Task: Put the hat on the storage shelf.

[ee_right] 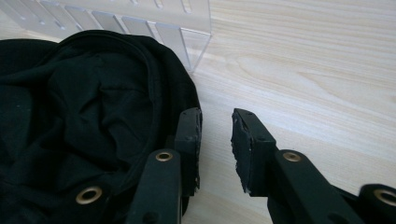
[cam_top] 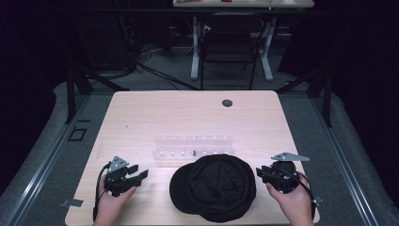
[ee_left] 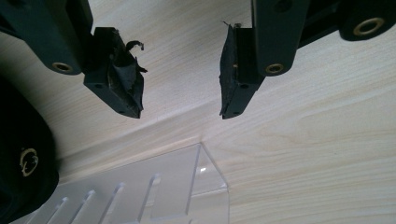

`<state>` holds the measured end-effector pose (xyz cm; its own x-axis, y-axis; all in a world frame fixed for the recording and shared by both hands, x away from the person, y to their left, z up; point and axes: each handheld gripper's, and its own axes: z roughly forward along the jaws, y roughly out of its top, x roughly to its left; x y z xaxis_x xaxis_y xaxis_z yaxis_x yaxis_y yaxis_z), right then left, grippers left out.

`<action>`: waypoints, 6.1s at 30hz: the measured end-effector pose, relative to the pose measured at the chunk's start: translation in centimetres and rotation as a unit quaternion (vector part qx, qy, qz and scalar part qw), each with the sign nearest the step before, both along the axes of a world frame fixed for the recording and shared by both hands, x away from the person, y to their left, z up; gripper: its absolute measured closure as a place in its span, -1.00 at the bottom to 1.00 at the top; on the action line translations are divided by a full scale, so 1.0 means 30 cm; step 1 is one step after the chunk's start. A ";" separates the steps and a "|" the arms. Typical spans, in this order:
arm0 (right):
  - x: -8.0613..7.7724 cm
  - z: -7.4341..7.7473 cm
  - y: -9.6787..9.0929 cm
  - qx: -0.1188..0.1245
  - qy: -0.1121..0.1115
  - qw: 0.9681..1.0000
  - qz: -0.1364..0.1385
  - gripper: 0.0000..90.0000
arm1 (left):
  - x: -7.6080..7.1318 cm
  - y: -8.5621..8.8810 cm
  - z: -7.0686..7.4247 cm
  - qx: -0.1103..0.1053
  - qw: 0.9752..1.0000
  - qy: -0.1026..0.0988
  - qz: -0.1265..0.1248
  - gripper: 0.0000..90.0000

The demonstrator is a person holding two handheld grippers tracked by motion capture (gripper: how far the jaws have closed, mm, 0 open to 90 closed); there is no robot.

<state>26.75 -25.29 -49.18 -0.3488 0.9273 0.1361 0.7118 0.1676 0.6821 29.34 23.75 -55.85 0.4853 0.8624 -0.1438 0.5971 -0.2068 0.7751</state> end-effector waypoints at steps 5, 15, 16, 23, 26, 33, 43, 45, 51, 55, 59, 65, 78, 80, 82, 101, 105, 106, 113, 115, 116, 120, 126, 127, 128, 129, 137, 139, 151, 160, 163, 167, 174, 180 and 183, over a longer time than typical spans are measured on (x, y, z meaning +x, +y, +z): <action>0.028 0.011 0.013 -0.003 0.043 0.999 0.009 0.57 | -0.001 -0.007 -0.002 0.000 1.000 0.002 -0.003 0.10; 0.069 0.016 0.019 0.008 0.116 0.993 -0.003 0.60 | -0.001 -0.011 -0.002 0.003 1.000 0.006 -0.009 0.11; 0.069 0.019 0.019 0.011 0.116 0.993 -0.003 0.60 | -0.001 -0.011 -0.002 0.004 1.000 0.006 -0.010 0.11; 0.063 0.041 0.034 0.032 0.125 0.992 0.003 0.57 | -0.001 -0.013 -0.002 0.004 1.000 0.003 -0.010 0.11; 0.072 0.025 0.043 0.025 0.149 0.989 0.001 0.58 | -0.002 -0.015 -0.002 0.004 1.000 0.002 -0.011 0.11; 0.109 -0.016 0.030 0.021 0.195 0.980 0.010 0.67 | -0.002 -0.019 -0.003 0.007 1.000 0.004 -0.013 0.11; 0.175 -0.043 0.027 0.041 0.245 0.968 0.020 0.69 | -0.002 -0.023 -0.006 0.007 1.000 0.004 -0.012 0.11; 0.185 -0.047 0.032 0.044 0.259 0.965 0.026 0.70 | -0.002 -0.023 -0.006 0.007 1.000 0.004 -0.012 0.11; 0.208 -0.065 0.035 0.034 0.291 0.956 0.035 0.70 | 0.000 -0.020 -0.005 0.010 1.000 0.008 -0.015 0.11; 0.222 -0.066 0.028 0.033 0.314 0.947 0.052 0.80 | -0.001 -0.023 -0.006 0.007 1.000 0.005 -0.012 0.11; 0.227 -0.065 0.032 0.035 0.322 0.944 0.057 0.86 | 0.000 -0.022 -0.007 0.009 1.000 0.005 -0.013 0.11; 0.231 -0.066 0.030 0.042 0.333 0.940 0.065 0.92 | 0.000 -0.020 -0.005 0.009 1.000 0.008 -0.014 0.11; 0.225 -0.028 0.003 0.099 0.342 0.931 0.080 0.96 | 0.000 -0.021 -0.006 0.008 1.000 0.008 -0.012 0.11; 0.222 -0.019 -0.003 0.116 0.343 0.929 0.083 0.96 | 0.000 -0.020 -0.006 0.008 1.000 0.008 -0.012 0.11; 0.218 -0.007 -0.004 0.132 0.342 0.927 0.078 0.96 | 0.000 -0.020 -0.006 0.008 1.000 0.007 -0.011 0.11; 0.214 0.086 -0.006 0.247 0.346 0.898 0.116 0.97 | 0.000 -0.020 -0.008 0.007 1.000 0.007 -0.009 0.11; 0.213 0.105 -0.003 0.262 0.343 0.894 0.119 0.97 | 0.000 -0.020 -0.008 0.006 1.000 0.007 -0.008 0.11; 0.212 0.110 -0.002 0.267 0.340 0.894 0.120 0.97 | 0.000 -0.020 -0.008 0.007 1.000 0.007 -0.008 0.11; 0.210 0.158 0.008 0.285 0.333 0.890 0.129 0.97 | 0.000 -0.020 -0.009 0.008 1.000 0.006 -0.008 0.11; 0.209 0.171 0.013 0.286 0.332 0.890 0.127 0.97 | 0.000 -0.020 -0.009 0.007 1.000 0.006 -0.007 0.11; 0.210 0.177 0.013 0.285 0.333 0.889 0.132 0.97 | 0.000 -0.020 -0.009 0.007 1.000 0.006 -0.007 0.11; 0.210 0.202 0.021 0.293 0.332 0.887 0.134 0.97 | 0.000 -0.021 -0.009 0.007 1.000 0.005 -0.007 0.11; 0.213 0.239 0.026 0.297 0.332 0.884 0.145 0.97 | -0.001 -0.021 -0.008 0.006 1.000 0.006 -0.007 0.11; 0.213 0.242 0.026 0.303 0.330 0.882 0.146 0.97 | -0.002 -0.020 -0.007 0.007 1.000 0.007 -0.007 0.11; 0.214 0.248 0.024 0.303 0.331 0.881 0.149 0.97 | -0.002 -0.020 -0.008 0.006 1.000 0.005 -0.007 0.11; 0.213 0.252 0.024 0.307 0.329 0.881 0.150 0.97 | -0.002 -0.020 -0.007 0.007 1.000 0.006 -0.007 0.11; 0.211 0.307 0.014 0.331 0.313 0.876 0.161 0.97 | -0.001 -0.021 -0.008 0.007 1.000 0.005 -0.006 0.11; 0.210 0.323 0.012 0.334 0.306 0.876 0.167 0.97 | -0.002 -0.022 -0.008 0.007 1.000 0.005 -0.006 0.11; 0.208 0.401 -0.020 0.350 0.268 0.883 0.163 0.97 | -0.001 -0.021 -0.010 0.006 1.000 0.006 -0.004 0.10; 0.217 0.450 -0.038 0.363 0.241 0.885 0.161 0.97 | 0.000 -0.022 -0.010 0.005 1.000 0.005 -0.005 0.03; 0.221 0.468 -0.039 0.369 0.232 0.885 0.161 0.97 | 0.001 -0.021 -0.009 0.007 1.000 0.004 -0.005 0.00; 0.230 0.492 -0.030 0.379 0.220 0.884 0.161 0.97 | 0.001 -0.020 -0.008 0.007 1.000 0.005 -0.004 -0.02; 0.250 0.531 -0.006 0.381 0.203 0.887 0.162 0.97 | 0.002 -0.019 -0.009 0.004 1.000 0.005 -0.003 -0.03; 0.270 0.556 0.002 0.387 0.194 0.887 0.159 0.97 | 0.002 -0.019 -0.009 0.004 1.000 0.005 -0.003 -0.03; 0.282 0.570 0.008 0.390 0.193 0.887 0.155 0.97 | 0.002 -0.019 -0.009 0.004 1.000 0.004 -0.003 -0.03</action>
<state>35.21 -25.04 -32.07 -0.3582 0.3660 0.8589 0.9198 -0.0198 0.3920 29.41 23.17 -56.12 0.4895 0.8604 -0.1414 0.6024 -0.2164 0.7683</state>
